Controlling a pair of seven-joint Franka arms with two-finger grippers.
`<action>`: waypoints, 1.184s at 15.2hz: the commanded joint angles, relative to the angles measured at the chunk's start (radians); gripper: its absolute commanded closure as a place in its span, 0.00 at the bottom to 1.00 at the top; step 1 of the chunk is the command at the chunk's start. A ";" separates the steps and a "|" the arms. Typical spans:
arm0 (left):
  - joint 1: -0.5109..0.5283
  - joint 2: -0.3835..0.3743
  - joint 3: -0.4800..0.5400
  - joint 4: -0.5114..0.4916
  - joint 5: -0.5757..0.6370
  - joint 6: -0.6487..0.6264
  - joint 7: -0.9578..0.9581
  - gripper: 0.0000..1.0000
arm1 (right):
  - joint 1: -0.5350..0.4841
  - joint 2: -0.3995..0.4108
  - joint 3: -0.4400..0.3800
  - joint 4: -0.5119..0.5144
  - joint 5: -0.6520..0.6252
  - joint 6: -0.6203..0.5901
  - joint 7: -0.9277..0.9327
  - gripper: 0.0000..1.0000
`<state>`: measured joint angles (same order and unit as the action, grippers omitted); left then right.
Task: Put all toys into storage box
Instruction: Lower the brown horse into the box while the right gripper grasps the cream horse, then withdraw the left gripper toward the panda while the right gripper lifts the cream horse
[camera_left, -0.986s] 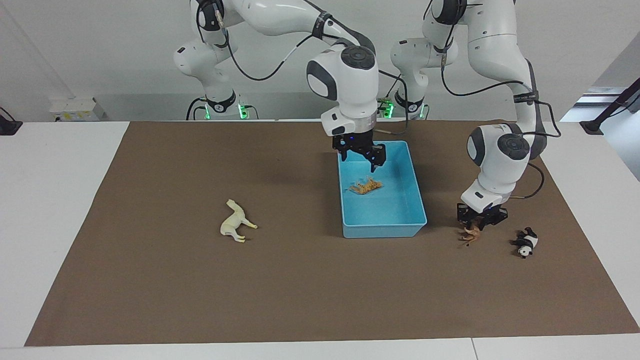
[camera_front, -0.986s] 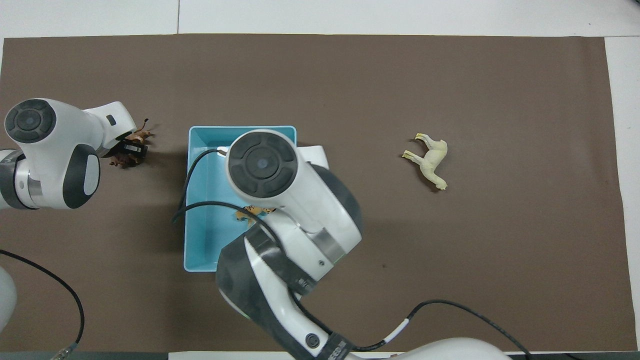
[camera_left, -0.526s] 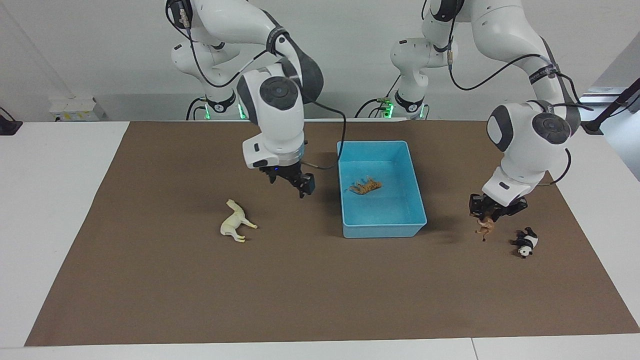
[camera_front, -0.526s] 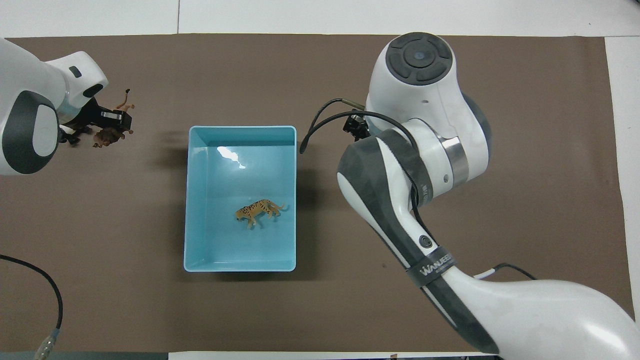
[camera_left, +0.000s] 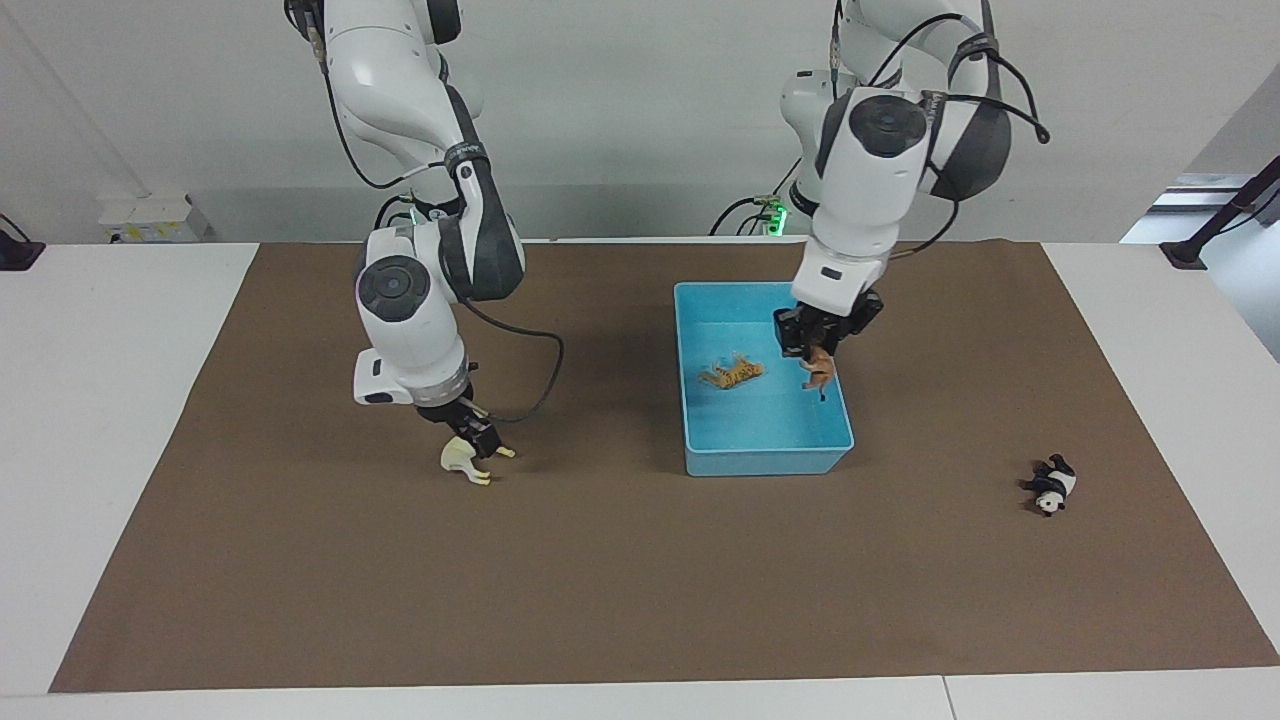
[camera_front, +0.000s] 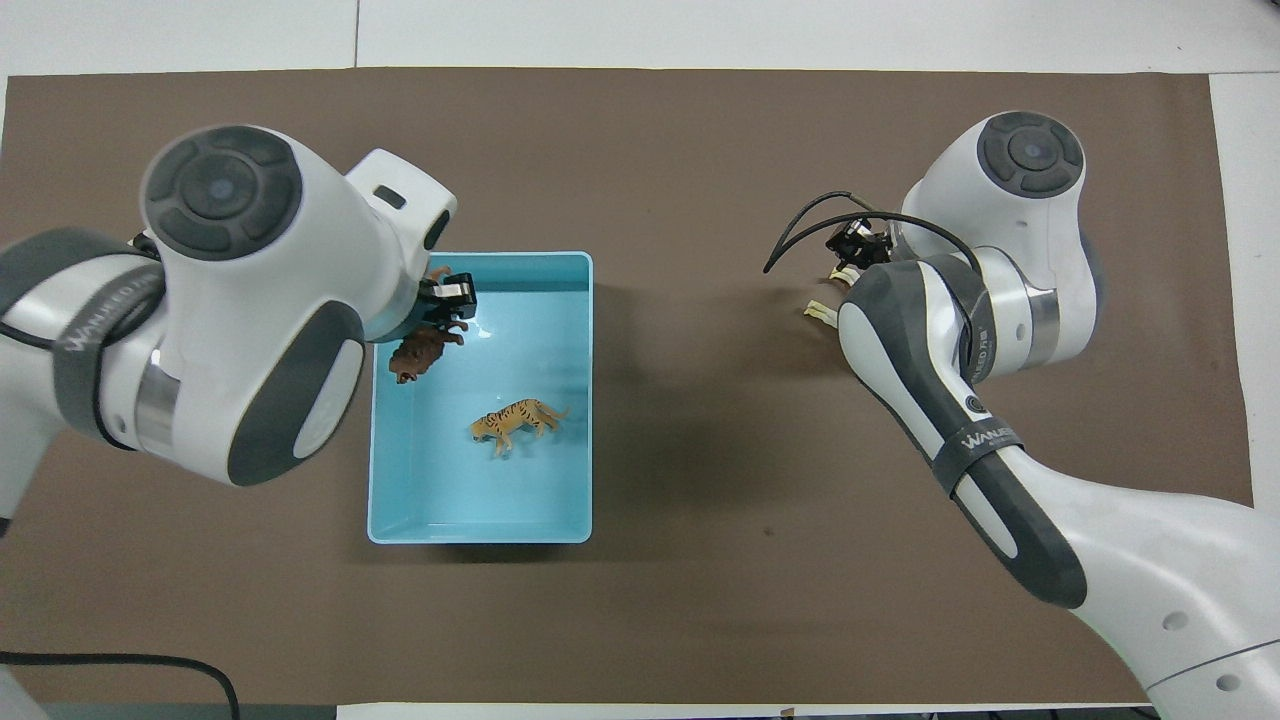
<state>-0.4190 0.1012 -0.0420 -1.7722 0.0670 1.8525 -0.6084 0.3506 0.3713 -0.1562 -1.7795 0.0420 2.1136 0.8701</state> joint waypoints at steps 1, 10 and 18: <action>0.008 -0.048 0.021 -0.075 -0.007 0.039 0.013 0.00 | 0.011 -0.035 0.010 -0.107 -0.011 0.083 0.018 0.00; 0.403 0.003 0.031 -0.046 -0.010 0.177 0.593 0.00 | -0.007 -0.028 0.009 -0.182 -0.013 0.172 -0.071 0.00; 0.700 0.114 0.031 -0.085 -0.099 0.477 0.246 0.00 | -0.019 -0.034 0.009 -0.223 -0.013 0.223 -0.071 1.00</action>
<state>0.2289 0.2073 0.0037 -1.8189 0.0054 2.2265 -0.1744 0.3433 0.3607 -0.1546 -1.9784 0.0400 2.3366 0.8170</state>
